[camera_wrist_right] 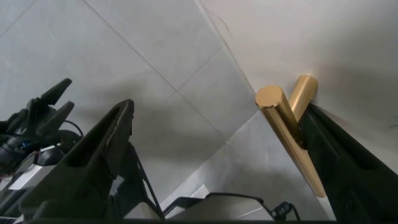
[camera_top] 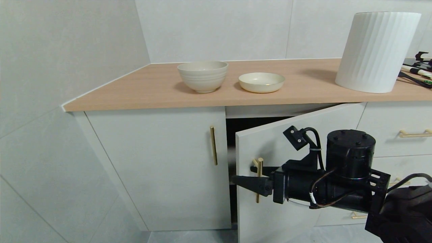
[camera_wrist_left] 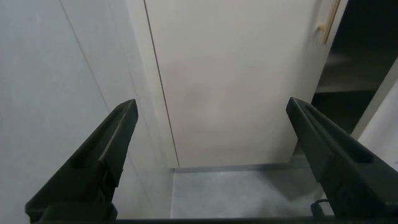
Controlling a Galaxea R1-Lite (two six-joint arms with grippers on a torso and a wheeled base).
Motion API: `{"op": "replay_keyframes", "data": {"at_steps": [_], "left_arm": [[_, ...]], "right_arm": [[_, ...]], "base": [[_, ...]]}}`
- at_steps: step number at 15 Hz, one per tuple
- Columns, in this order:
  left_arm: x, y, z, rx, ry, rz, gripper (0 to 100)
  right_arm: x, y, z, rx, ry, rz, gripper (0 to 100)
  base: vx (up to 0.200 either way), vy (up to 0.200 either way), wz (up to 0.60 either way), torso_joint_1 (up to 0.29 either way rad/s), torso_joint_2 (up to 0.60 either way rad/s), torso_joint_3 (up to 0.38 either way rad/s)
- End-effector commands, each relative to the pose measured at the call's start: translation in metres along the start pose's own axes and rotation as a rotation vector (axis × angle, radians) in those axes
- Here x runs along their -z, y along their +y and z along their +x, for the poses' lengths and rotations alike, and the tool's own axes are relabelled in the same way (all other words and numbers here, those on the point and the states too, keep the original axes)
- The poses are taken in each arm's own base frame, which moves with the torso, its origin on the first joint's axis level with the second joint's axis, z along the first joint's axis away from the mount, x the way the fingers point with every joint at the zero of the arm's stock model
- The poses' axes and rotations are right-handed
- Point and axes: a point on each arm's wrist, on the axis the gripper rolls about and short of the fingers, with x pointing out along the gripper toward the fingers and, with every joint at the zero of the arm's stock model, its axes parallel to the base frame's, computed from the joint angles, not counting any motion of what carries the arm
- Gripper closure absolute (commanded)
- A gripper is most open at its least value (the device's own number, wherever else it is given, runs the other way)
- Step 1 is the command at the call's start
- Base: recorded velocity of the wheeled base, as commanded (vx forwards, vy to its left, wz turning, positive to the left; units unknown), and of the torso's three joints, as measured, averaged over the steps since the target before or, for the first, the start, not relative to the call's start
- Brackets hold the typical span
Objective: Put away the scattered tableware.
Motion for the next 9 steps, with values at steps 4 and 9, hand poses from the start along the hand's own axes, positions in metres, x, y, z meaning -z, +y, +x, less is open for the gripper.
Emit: {"op": "replay_keyframes", "data": {"at_steps": [4,9], "left_arm": [[-0.007,0.0,-0.002,0.01,-0.036,-0.003,0],[-0.075,-0.001,-0.009,0.285,-0.067,-0.067,0]], "right_arm": [[-0.003,0.003,-0.003,-0.015,-0.006,-0.006,0],[-0.002,0.003,-0.002,-0.015,-0.003,-0.004,0]], "base": [[0.0,0.0,0.0,0.0,0.0,0.0],[0.0,0.0,0.0,0.0,0.0,0.0]]}}
